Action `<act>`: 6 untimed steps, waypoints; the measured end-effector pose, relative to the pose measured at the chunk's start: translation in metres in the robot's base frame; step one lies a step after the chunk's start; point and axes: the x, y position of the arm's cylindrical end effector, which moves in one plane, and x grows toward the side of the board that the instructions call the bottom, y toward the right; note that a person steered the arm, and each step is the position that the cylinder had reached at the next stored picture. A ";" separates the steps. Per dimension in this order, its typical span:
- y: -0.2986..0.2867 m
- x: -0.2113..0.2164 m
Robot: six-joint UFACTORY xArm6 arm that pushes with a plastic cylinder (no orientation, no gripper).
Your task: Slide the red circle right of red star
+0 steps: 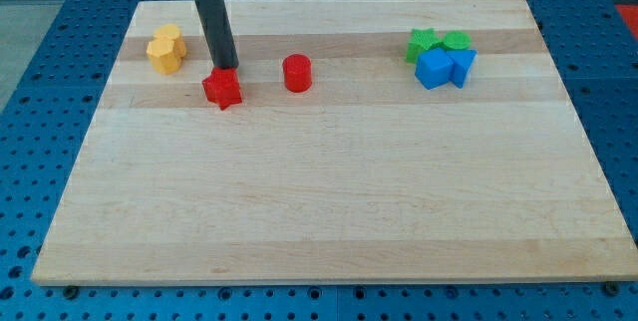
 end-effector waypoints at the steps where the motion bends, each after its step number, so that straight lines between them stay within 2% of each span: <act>1: 0.000 0.000; 2: -0.002 0.000; 3: 0.031 -0.007; 4: 0.098 -0.004; 5: 0.106 -0.004; 6: 0.145 -0.003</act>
